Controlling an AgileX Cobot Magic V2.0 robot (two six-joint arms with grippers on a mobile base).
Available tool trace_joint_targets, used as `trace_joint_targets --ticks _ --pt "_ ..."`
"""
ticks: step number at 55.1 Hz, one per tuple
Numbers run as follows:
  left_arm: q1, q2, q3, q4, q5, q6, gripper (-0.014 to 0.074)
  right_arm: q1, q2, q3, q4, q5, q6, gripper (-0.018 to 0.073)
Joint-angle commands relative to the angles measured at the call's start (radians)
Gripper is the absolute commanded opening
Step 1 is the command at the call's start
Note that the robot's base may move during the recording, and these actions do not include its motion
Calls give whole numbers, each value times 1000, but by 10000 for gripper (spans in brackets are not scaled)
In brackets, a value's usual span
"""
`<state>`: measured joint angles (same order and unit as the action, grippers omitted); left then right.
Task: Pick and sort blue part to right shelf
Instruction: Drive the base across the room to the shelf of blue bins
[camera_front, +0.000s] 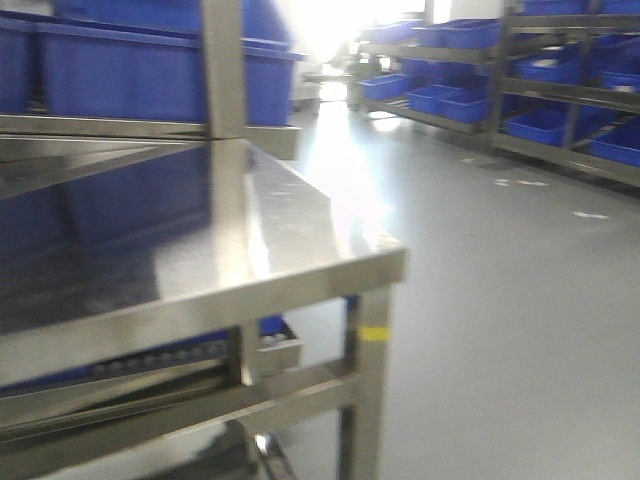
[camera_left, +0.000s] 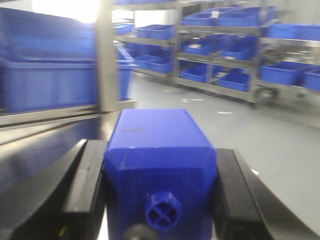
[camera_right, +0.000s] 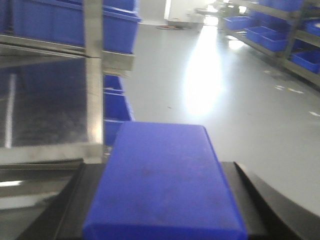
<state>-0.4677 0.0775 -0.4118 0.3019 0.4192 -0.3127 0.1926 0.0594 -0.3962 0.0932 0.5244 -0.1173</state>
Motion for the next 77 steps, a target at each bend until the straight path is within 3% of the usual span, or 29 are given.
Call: trace_joint_targets --ticks 1,77 --pt "-5 15 -25 4 -88 -8 302 0 13 -30 -3 -92 -7 189" --pt "-5 15 -25 4 -88 -8 302 0 13 -30 -3 -88 -7 189"
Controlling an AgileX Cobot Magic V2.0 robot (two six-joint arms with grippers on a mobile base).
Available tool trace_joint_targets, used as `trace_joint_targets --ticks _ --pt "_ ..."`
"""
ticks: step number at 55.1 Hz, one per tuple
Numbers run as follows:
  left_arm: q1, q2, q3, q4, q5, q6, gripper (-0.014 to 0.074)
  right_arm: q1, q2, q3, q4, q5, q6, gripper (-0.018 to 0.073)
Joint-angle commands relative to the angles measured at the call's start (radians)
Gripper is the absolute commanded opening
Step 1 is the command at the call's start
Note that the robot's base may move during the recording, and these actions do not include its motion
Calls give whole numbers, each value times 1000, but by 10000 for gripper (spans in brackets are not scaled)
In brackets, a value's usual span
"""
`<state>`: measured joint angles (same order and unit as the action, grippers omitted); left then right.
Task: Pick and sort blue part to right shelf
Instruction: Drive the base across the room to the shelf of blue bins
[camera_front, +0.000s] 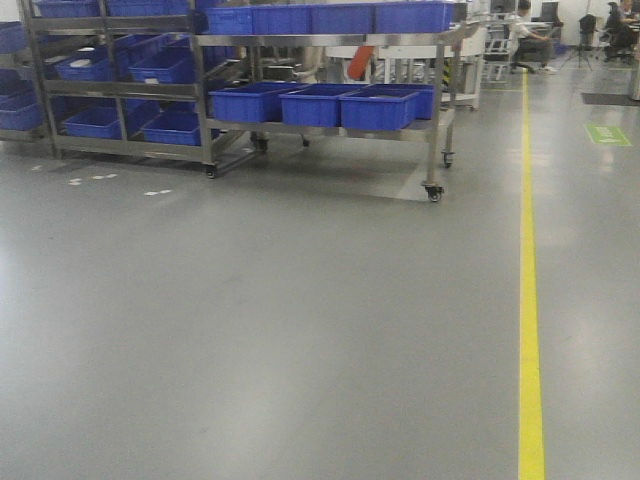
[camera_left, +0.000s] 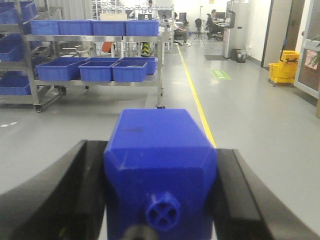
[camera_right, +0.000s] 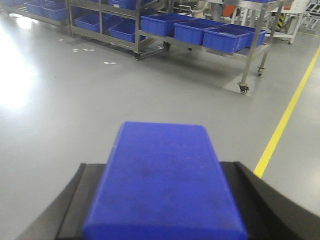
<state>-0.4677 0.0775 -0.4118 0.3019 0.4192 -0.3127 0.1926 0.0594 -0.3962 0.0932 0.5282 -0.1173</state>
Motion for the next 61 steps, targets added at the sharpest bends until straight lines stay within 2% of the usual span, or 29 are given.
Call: trace_joint_targets --ticks 1,61 --pt "-5 15 -25 4 -88 -8 302 0 13 -30 -3 -92 -7 189" --pt "-5 15 -23 4 -90 -8 302 -1 13 -30 -3 -88 -7 189"
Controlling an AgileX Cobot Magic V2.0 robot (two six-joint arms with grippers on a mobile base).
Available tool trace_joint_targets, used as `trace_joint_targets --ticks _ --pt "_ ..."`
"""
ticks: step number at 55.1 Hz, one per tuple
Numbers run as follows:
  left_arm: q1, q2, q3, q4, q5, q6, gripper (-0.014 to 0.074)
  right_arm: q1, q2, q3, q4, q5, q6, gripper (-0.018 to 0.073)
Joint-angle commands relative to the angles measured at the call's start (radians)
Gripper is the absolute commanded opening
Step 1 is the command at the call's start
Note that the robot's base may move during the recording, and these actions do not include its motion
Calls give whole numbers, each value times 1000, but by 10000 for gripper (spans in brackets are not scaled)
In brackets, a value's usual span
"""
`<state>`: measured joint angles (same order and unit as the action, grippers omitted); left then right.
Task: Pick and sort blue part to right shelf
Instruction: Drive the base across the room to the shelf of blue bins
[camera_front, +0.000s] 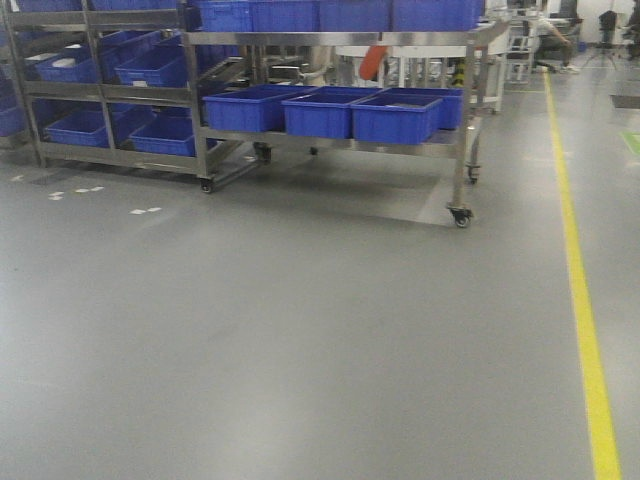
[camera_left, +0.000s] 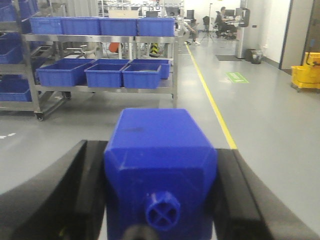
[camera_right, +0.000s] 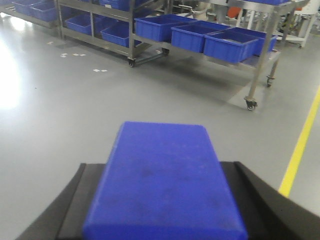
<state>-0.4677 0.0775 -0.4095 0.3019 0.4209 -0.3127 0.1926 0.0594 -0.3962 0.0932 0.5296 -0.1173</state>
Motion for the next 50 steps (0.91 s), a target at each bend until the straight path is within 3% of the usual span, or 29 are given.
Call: trace_joint_targets --ticks 1,50 --pt "-5 15 -25 4 -91 -8 302 -1 13 -30 -3 -89 -7 189" --pt "-3 15 -25 4 -91 -8 302 -1 13 -30 -3 -85 -7 189"
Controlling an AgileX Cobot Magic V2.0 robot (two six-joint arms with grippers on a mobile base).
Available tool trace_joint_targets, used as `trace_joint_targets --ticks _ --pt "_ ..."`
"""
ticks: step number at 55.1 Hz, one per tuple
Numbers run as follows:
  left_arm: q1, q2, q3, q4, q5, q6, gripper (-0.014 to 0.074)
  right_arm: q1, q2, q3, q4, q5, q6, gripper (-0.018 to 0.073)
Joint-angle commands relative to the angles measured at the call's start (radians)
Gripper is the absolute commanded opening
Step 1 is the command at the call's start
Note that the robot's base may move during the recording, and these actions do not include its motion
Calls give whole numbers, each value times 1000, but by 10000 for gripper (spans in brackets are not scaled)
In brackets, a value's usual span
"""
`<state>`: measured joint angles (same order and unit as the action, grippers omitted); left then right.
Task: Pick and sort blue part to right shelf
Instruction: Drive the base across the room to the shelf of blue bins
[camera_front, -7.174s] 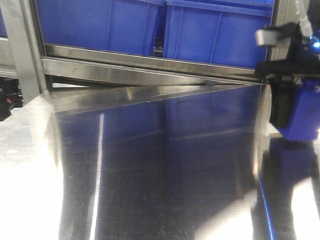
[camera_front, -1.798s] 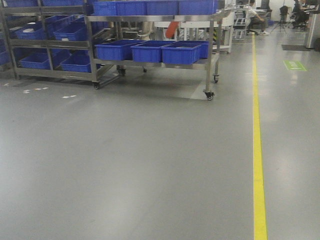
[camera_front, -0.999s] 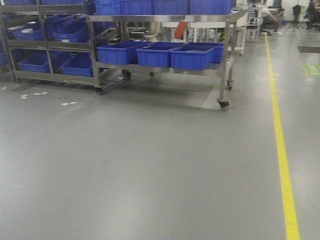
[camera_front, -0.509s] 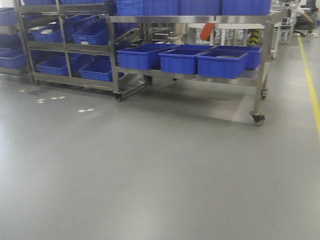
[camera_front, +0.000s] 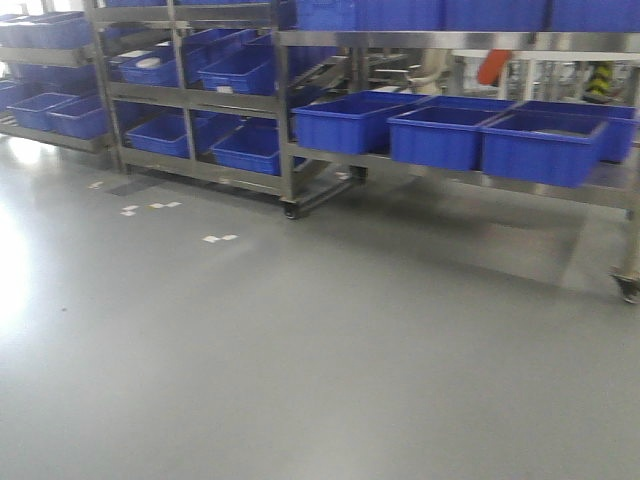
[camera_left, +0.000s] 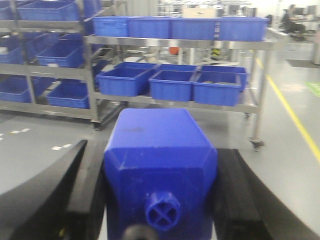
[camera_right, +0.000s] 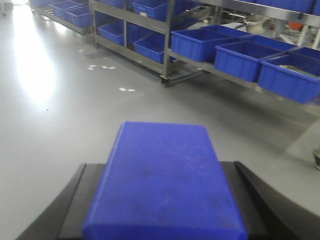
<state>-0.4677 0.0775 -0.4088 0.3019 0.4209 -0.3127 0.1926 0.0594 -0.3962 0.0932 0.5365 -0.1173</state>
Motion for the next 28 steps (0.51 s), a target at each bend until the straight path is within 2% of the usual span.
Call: trace_joint_targets --ticks 1,28 --pt "-3 15 -26 4 -91 -8 302 -1 13 -30 -3 -92 -7 189" --pt "-3 15 -26 4 -91 -8 302 -1 13 -30 -3 -92 -7 189"
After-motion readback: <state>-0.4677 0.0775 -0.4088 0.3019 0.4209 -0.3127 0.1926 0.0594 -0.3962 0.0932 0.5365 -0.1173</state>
